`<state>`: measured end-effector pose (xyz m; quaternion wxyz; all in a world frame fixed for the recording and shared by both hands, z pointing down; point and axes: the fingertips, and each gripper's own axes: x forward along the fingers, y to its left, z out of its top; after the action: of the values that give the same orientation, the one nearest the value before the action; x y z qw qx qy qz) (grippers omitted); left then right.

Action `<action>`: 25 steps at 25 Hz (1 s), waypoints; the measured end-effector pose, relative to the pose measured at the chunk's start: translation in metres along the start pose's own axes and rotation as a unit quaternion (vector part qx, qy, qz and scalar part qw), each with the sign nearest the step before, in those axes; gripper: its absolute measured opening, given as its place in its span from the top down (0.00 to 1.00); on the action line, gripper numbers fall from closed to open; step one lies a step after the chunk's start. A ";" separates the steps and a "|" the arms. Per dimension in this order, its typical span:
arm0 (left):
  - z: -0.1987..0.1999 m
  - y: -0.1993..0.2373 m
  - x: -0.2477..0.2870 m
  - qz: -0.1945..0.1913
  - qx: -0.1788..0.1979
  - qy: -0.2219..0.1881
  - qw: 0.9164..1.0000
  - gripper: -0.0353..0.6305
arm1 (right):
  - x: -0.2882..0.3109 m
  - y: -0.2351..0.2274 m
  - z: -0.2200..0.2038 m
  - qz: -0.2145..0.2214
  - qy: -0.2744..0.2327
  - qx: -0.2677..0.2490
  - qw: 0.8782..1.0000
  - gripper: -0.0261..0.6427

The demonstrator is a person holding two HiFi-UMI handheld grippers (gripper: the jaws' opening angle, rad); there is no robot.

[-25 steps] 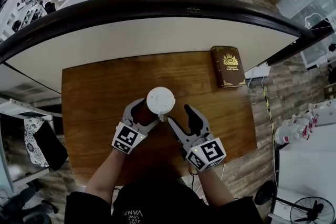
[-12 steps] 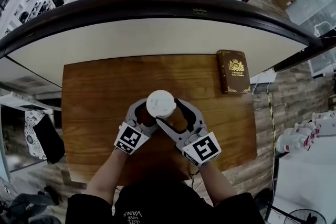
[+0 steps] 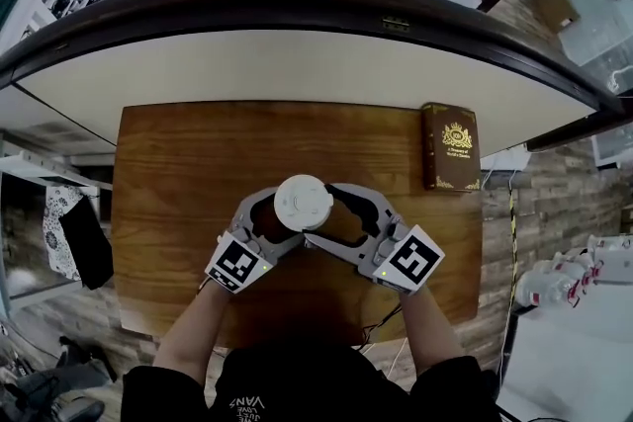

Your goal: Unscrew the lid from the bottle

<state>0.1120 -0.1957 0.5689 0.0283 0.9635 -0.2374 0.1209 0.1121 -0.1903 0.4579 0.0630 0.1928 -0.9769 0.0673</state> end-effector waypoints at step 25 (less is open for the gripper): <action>-0.006 0.000 -0.005 0.009 -0.004 0.001 1.000 0.43 | 0.001 0.009 0.021 -0.042 -0.026 -0.053 0.997 0.48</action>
<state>0.1067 -0.1928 0.5736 0.0311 0.9609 -0.2469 0.1212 0.1056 -0.1861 0.4364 0.0500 0.2316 -0.9715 0.0075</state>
